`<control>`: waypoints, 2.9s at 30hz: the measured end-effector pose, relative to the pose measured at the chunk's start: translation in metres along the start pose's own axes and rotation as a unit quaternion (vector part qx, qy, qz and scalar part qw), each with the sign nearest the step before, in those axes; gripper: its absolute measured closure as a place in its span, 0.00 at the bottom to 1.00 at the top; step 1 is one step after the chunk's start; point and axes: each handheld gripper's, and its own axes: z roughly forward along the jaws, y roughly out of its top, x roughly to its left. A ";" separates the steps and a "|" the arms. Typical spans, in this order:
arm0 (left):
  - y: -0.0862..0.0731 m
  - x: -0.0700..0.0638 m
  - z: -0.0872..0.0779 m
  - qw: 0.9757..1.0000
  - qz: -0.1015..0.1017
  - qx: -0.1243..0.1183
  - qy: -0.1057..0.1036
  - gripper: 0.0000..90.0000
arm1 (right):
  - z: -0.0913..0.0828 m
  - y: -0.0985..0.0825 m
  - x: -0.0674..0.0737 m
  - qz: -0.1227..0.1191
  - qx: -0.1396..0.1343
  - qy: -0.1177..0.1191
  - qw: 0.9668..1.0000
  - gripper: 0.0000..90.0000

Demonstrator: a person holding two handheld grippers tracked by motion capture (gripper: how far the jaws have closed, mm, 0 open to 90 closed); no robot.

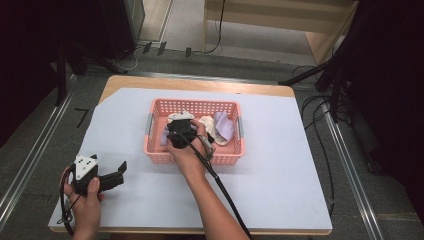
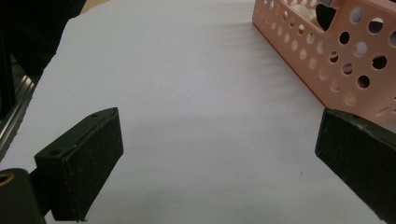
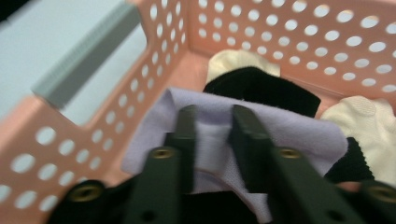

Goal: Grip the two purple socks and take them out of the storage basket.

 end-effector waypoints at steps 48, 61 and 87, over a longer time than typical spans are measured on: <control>0.000 -0.001 0.000 1.000 0.003 0.003 0.004 0.02 | 0.002 -0.009 -0.050 0.013 0.106 -0.027 0.994 0.58; 0.000 0.000 0.000 1.000 -0.001 0.004 0.002 0.02 | -0.031 -0.010 -0.070 0.057 -0.042 0.000 0.997 0.88; 0.000 0.000 0.000 1.000 0.006 0.006 0.002 0.02 | -0.099 -0.019 -0.136 0.028 -0.227 -0.041 0.973 0.88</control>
